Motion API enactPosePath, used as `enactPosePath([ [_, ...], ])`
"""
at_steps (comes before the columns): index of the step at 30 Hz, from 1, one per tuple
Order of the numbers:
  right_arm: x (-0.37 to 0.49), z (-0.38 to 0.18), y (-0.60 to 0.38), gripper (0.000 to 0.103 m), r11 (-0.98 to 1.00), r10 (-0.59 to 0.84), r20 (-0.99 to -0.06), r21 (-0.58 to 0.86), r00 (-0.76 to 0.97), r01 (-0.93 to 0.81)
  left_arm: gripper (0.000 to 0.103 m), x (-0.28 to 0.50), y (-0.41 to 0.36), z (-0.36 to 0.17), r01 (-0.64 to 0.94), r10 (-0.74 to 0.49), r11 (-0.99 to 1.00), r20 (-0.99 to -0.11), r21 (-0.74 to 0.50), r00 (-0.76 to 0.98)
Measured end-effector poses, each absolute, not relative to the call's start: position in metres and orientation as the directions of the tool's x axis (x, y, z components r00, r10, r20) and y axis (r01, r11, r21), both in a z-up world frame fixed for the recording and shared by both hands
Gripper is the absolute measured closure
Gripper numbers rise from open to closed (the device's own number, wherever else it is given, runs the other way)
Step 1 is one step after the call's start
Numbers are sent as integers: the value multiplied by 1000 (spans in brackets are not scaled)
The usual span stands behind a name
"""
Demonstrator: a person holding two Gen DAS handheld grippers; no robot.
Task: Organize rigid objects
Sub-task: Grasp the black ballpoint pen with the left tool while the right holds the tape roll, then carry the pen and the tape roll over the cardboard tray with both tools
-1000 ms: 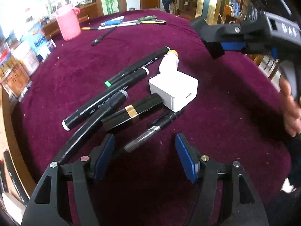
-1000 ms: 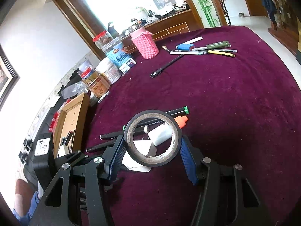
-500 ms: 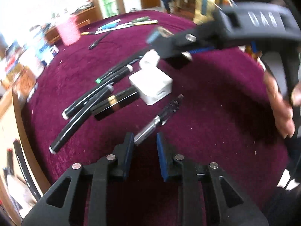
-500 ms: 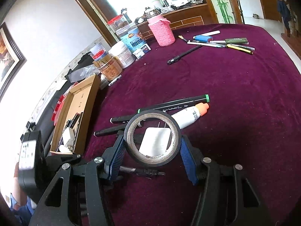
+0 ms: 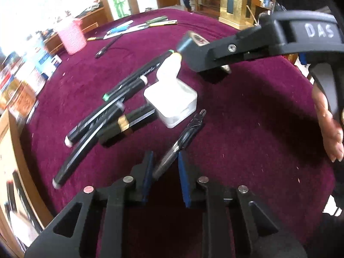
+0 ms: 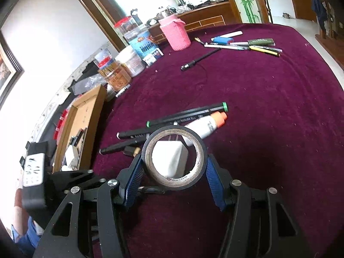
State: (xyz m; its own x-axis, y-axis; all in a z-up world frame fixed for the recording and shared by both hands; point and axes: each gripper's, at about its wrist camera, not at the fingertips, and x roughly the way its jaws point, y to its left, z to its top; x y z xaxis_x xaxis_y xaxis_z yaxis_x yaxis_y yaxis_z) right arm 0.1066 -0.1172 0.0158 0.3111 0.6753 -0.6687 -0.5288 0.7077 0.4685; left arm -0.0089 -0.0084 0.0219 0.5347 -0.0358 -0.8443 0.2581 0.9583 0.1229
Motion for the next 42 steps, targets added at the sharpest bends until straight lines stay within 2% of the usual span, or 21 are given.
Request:
enactPosePath([
  [5, 77, 15, -112, 51, 702, 648, -700, 397, 299, -591, 83, -40, -4, 28, 232, -59, 970, -849, 76, 526],
  [7, 56, 10, -109, 51, 693, 629, -726, 362, 278, -624, 83, -48, -11, 26, 279, -97, 959, -868, 49, 486],
  [10, 49, 9, -111, 50, 693, 623, -732, 353, 276, -629, 80, -50, -26, 19, 312, -30, 939, -866, 147, 499],
  [14, 42, 8, -121, 50, 700, 627, -726, 367, 281, -613, 78, -42, -37, 17, 348, -10, 914, -846, 209, 533],
  [16, 41, 4, -129, 50, 708, 635, -719, 394, 282, -586, 77, -37, -35, 17, 365, -45, 914, -846, 180, 531],
  [20, 41, 3, -135, 50, 711, 640, -713, 411, 285, -570, 79, -20, -16, 17, 370, -167, 928, -857, 30, 488],
  [26, 34, 6, -141, 50, 714, 641, -710, 413, 292, -565, 93, -32, -6, 18, 310, -185, 950, -842, -22, 506],
  [31, 30, 7, -133, 50, 709, 639, -715, 404, 284, -578, 93, -40, 12, 16, 270, -217, 959, -832, -84, 510],
  [34, 28, 6, -126, 50, 706, 635, -721, 396, 277, -587, 93, -41, 16, 17, 250, -201, 965, -835, -79, 512],
  [39, 22, 3, -113, 50, 703, 627, -732, 386, 265, -598, 92, -44, 2, 15, 278, -116, 960, -848, 38, 517],
  [42, 20, 3, -111, 50, 705, 626, -732, 384, 269, -596, 92, -46, 1, 14, 266, -108, 963, -832, 48, 545],
])
